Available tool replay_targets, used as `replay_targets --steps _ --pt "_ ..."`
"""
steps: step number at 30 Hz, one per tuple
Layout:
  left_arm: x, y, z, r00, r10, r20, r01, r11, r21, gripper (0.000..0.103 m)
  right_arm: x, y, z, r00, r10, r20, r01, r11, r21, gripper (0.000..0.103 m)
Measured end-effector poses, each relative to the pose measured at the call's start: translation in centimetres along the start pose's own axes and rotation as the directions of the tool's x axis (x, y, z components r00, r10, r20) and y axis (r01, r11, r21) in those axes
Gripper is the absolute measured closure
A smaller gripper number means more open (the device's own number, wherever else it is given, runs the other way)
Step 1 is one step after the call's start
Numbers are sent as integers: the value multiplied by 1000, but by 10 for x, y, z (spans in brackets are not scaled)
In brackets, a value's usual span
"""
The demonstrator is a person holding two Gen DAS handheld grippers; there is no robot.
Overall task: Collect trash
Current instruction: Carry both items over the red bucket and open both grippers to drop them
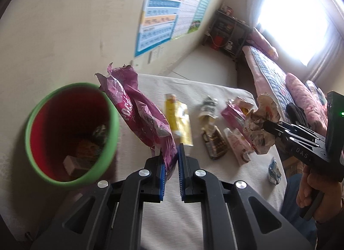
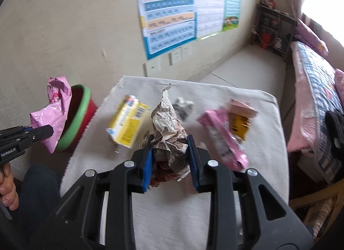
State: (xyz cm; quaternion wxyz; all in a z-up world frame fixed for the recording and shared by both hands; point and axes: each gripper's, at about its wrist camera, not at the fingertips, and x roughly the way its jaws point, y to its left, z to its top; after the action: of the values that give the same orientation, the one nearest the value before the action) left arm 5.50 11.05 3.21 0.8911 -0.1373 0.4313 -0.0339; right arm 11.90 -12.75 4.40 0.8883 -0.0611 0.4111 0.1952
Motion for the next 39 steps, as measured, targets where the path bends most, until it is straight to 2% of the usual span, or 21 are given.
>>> replay_targets --steps 10,27,33,39 --pt "-19 65 -2 999 31 33 -28 994 -103 96 18 76 22 994 109 -13 -110 989 -99 74" --pt "-45 127 -6 997 66 42 -61 991 -119 96 46 200 67 964 265 -34 -265 935 -236 74" --pt "-42 146 -5 998 38 40 -32 988 -152 95 60 227 79 958 285 -41 -286 924 -256 74" --pt "-36 161 -1 998 42 43 -34 984 -174 95 78 240 87 955 292 -57 -297 921 -252 74"
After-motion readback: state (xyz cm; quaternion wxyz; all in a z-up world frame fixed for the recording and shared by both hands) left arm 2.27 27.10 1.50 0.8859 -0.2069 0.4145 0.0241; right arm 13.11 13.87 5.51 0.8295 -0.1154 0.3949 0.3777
